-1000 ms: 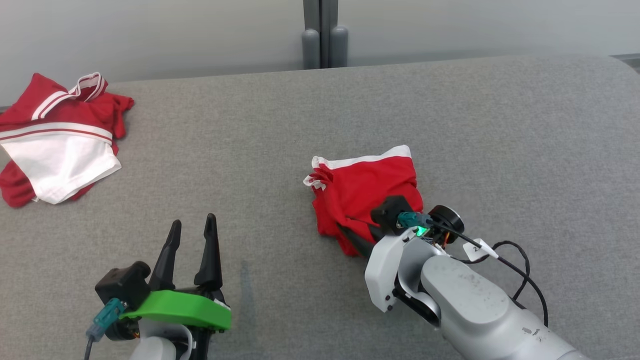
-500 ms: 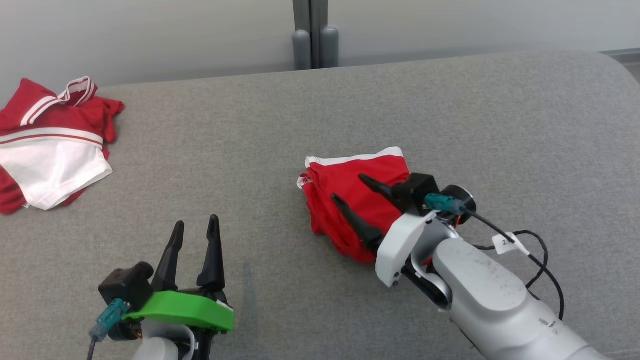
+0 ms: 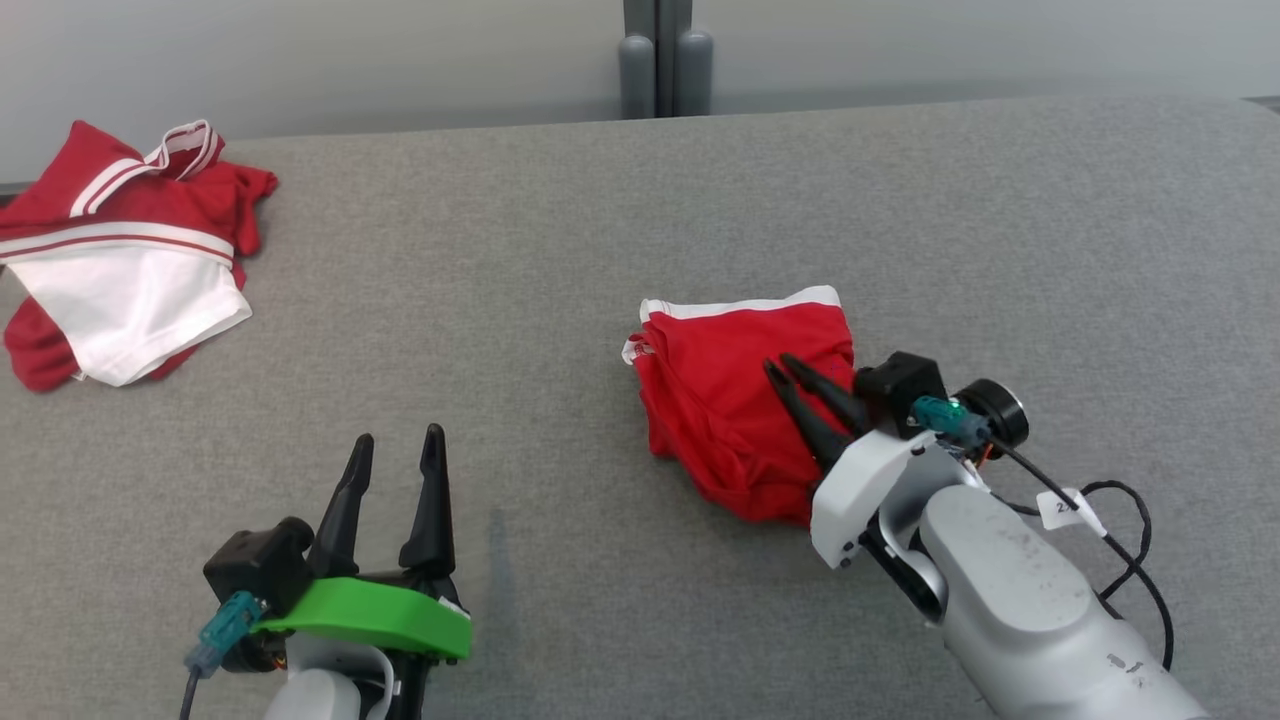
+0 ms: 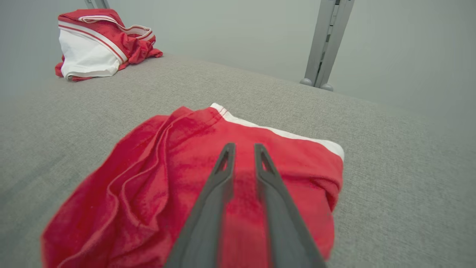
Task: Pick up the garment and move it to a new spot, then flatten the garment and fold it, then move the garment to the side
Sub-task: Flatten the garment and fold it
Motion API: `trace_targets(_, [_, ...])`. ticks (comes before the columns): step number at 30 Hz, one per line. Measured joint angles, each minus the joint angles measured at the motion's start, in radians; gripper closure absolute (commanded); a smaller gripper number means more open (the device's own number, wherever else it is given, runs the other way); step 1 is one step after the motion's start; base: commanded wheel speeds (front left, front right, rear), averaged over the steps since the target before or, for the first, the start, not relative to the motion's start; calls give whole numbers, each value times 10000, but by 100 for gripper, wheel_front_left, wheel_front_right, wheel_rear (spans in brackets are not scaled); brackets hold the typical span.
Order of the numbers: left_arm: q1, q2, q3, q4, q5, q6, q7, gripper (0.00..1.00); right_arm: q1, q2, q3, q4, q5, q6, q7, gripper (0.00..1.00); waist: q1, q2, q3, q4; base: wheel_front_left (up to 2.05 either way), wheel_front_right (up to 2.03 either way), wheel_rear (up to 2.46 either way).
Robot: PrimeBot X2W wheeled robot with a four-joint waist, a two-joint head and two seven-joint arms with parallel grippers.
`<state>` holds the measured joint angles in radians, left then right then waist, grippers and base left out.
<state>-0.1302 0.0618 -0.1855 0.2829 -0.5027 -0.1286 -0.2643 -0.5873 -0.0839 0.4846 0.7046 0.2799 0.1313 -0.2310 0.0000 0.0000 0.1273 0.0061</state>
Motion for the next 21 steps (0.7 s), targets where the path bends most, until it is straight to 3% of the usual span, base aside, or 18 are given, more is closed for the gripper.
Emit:
trace_targets(7, [-101,17,-23,-15,73,-2,0,0,176,169,748,594,-800,0,-221,100,0,0,159,366,0,0,0])
trace_targets(21, [-129,8,17,-25,107,-2,2,0,269,347,3070,894,-372,0,-307,100,1,0,370,504,0,0,0])
